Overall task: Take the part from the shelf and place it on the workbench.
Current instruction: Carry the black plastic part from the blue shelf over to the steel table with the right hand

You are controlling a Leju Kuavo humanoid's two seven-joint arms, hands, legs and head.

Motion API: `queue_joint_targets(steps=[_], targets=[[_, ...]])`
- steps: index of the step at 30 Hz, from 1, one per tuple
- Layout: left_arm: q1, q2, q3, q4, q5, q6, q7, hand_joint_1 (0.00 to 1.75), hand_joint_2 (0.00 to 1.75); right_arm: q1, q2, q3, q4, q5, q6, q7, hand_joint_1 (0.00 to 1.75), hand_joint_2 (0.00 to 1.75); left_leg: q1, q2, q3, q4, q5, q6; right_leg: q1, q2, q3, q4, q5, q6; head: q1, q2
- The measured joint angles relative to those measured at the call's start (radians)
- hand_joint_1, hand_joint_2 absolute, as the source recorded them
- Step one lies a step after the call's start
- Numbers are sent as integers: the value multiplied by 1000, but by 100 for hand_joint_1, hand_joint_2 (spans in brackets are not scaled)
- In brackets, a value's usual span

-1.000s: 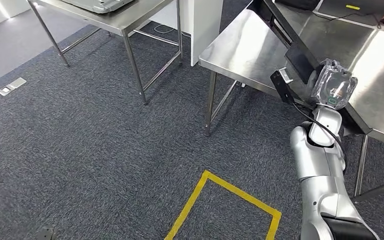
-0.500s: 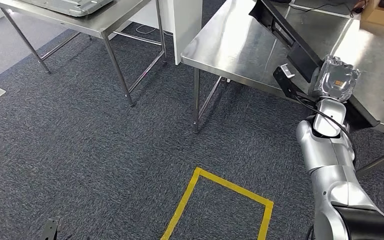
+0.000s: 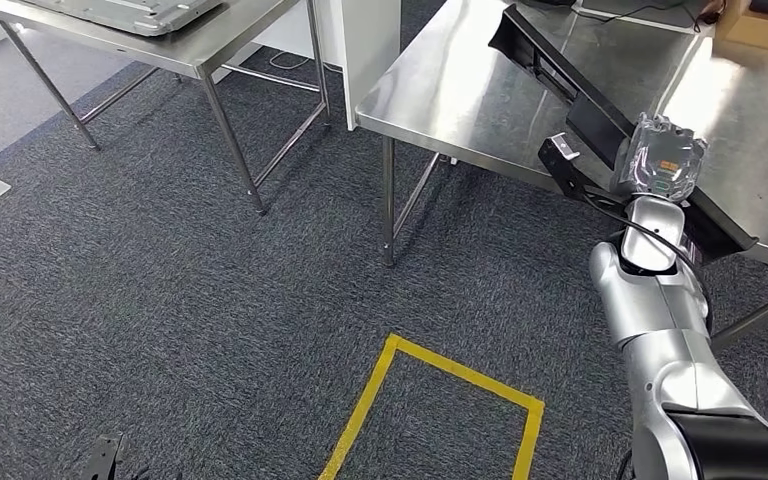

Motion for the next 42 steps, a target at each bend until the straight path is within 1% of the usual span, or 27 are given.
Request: queue_joint_targets(steps=[2,5,6,7,8,10,11,12,14,16,18,20,21,22,23,24,26,27,28,31,33,36,37,38,39,41,42], targets=[[0,2,-7,0,3,-1,0,0,175,-3,-4,6,-3,0,5,4,175,175,5,3,23,-33,12,10,2,2,-12,26,-13,1,2,0],[1,2,-17,-1,6,-2,2,0,175,-7,-15,17,-4,0,14,13,175,175,10,6,38,-52,21,12,-4,7,-99,203,-82,1,10,0],[2,1,-19,-1,8,-2,3,0,175,-5,-17,19,-4,0,17,16,175,175,11,6,39,-51,19,10,-8,8,-128,255,-97,6,10,0],[4,0,-20,-1,9,-2,4,0,175,-1,-19,21,-4,0,19,18,175,175,13,6,39,-49,16,6,-12,7,-141,273,-97,15,11,0],[6,-1,-22,-1,11,-2,5,0,175,2,-20,24,-3,0,20,19,175,175,17,6,40,-45,12,-1,-19,7,-135,252,-80,28,11,0],[8,-1,-23,-2,12,-2,8,0,175,3,-20,30,-3,0,23,20,175,175,26,6,38,-24,-4,-21,-33,-3,-80,130,-24,60,13,0],[8,-1,-23,-5,13,-2,9,0,175,2,-21,34,-3,0,24,21,175,175,27,6,32,-7,-15,-33,-36,-4,-53,76,-6,66,15,0],[8,1,-24,-8,13,-2,11,0,175,2,-22,37,-3,0,26,22,175,175,27,6,26,7,-24,-43,-37,-4,-37,46,1,61,17,0],[10,2,-25,-13,14,-2,14,0,175,6,-25,41,-3,0,28,23,175,175,26,6,18,22,-35,-54,-33,6,-36,46,-8,36,15,0],[12,2,-26,-17,14,-2,15,0,175,10,-27,42,-4,0,29,23,175,175,31,2,15,31,-45,-59,-32,11,-38,55,-17,17,9,0],[13,2,-27,-21,14,-3,17,0,175,9,-28,43,-5,0,28,24,175,175,33,-13,-21,100,-81,-59,-30,16,-31,57,-23,3,3,0],[16,2,-28,-25,14,-4,20,0,175,7,-27,46,-6,0,28,25,175,175,29,-26,-99,236,-129,-54,-22,21,-26,57,-30,-7,-3,0],[20,2,-29,-26,14,-4,22,0,175,7,-27,48,-6,0,29,26,175,175,26,-28,-139,295,-141,-50,-17,25,-23,57,-33,-12,-4,0],[24,2,-29,-27,14,-4,23,0,175,8,-27,51,-6,0,29,26,175,175,22,-29,-167,324,-135,-43,-11,29,-19,57,-36,-17,-4,0],[27,2,-29,-27,14,-5,24,0,175,9,-26,53,-6,0,29,27,175,175,17,-30,-177,317,-110,-33,-5,33,-14,57,-40,-22,-4,0],[28,2,-29,-29,14,-5,25,0,175,10,-26,54,-6,0,29,27,175,175,10,-32,-168,271,-68,-19,0,37,-8,56,-44,-27,-5,0],[29,3,-30,-35,14,-5,26,0,175,9,-25,58,-6,0,29,29,175,175,-5,-43,-122,143,8,13,8,42,2,54,-51,-32,-4,0],[29,4,-31,-39,15,-5,26,0,175,8,-25,60,-6,0,29,30,175,175,-12,-47,-101,97,25,26,10,44,4,53,-54,-32,-3,0],[29,5,-31,-42,15,-5,27,0,175,7,-25,61,-6,0,29,31,175,175,-17,-50,-88,74,27,33,9,45,5,51,-56,-30,-2,0],[29,6,-32,-49,17,-5,30,0,175,6,-25,63,-7,0,30,33,175,175,-20,-47,-67,48,23,36,6,45,10,44,-60,-16,-5,0],[28,4,-32,-53,20,-5,32,0,175,2,-26,65,-8,0,31,34,175,175,-14,-44,-46,23,27,35,7,33,-10,86,-80,-12,-3,0],[31,0,-33,-56,22,-7,36,0,175,-5,-26,71,-5,0,37,39,175,175,-11,-42,-31,14,21,36,7,24,-116,270,-139,-12,0,0],[32,-2,-33,-57,22,-8,38,0,175,-5,-26,73,-3,0,40,42,175,175,-11,-42,-27,14,17,36,5,23,-144,309,-143,-7,1,0],[34,-3,-33,-57,23,-9,38,0,175,-5,-26,75,-2,0,42,46,175,175,-11,-41,-22,15,12,34,3,22,-152,309,-130,2,1,0],[36,-4,-33,-58,23,-9,39,0,175,-5,-26,77,0,0,44,49,175,175,-10,-41,-15,15,7,31,0,19,-140,270,-101,13,1,0],[38,-6,-32,-59,23,-11,40,0,175,-11,-27,80,1,0,49,54,175,175,-11,-42,-2,21,-7,21,-5,9,-77,124,-28,31,2,0],[39,-6,-32,-61,23,-11,41,0,175,-16,-28,82,1,0,52,57,175,175,-13,-42,1,25,-15,15,-5,7,-50,67,-5,30,2,0]])
